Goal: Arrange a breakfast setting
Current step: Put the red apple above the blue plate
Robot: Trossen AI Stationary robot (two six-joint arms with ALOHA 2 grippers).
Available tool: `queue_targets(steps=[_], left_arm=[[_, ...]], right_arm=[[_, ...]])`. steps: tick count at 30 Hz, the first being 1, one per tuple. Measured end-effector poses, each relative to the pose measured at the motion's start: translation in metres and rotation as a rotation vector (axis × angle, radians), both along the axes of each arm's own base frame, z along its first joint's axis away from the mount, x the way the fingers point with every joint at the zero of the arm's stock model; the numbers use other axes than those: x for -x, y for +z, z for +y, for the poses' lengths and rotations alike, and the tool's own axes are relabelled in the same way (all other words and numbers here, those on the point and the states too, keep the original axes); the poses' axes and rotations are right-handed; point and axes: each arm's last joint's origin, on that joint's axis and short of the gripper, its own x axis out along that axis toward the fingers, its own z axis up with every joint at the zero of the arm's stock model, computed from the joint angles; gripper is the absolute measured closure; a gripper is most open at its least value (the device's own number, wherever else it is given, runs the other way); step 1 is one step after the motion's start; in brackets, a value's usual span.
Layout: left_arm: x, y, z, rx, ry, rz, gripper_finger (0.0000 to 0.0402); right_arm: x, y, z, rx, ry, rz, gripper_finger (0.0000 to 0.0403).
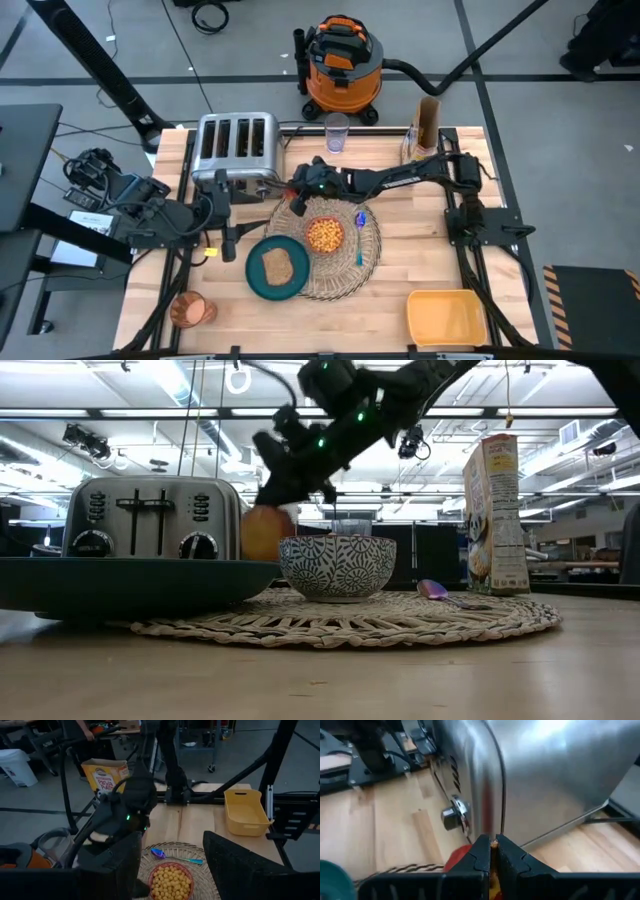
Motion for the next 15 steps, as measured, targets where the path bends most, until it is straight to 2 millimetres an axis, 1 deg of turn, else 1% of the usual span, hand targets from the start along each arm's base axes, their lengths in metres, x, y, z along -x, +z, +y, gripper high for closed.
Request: queue_targets(steps=[5, 10, 15], left_arm=[[0.0, 0.0, 0.0, -0.003, -0.001, 0.004, 0.0182], [0.0, -0.001, 0.0, -0.003, 0.0, 0.005, 0.0182], [0.0, -0.001, 0.0, -0.002, 0.0, 0.006, 0.0182]], right_arm=[[-0.008, -0.021, 0.0, -0.008, 0.001, 0.0, 0.0386], [-0.01, -0.029, 0.002, -0.005, -0.008, 0.015, 0.0385], [-0.011, -0.032, 0.002, -0.033, -0.025, 0.001, 0.0384]])
